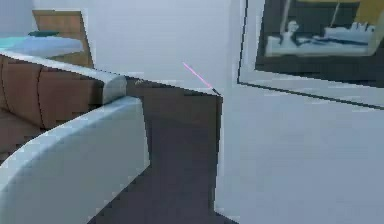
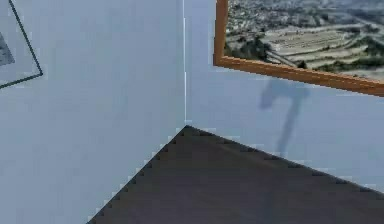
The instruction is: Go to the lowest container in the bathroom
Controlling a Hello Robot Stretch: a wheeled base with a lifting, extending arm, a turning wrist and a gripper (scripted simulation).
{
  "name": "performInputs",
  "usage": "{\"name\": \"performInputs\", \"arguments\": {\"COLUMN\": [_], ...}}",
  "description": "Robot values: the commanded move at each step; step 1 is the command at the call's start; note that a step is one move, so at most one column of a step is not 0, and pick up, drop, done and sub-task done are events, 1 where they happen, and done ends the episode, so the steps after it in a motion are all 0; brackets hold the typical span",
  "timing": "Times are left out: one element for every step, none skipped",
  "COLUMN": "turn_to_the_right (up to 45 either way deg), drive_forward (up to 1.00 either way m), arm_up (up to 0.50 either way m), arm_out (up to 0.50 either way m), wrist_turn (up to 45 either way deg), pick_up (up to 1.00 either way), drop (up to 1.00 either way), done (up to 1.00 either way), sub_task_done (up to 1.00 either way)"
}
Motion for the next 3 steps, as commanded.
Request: {"name": "performInputs", "arguments": {"turn_to_the_right": [-45.0, -39.0, 0.0], "drive_forward": [0.0, 0.0, 1.0], "arm_up": [0.0, 0.0, 0.0], "arm_out": [0.0, 0.0, 0.0], "wrist_turn": [0.0, 0.0, 0.0], "pick_up": [0.0, 0.0, 0.0], "drop": [0.0, 0.0, 0.0], "done": [0.0, 0.0, 0.0], "sub_task_done": [0.0, 0.0, 0.0]}}
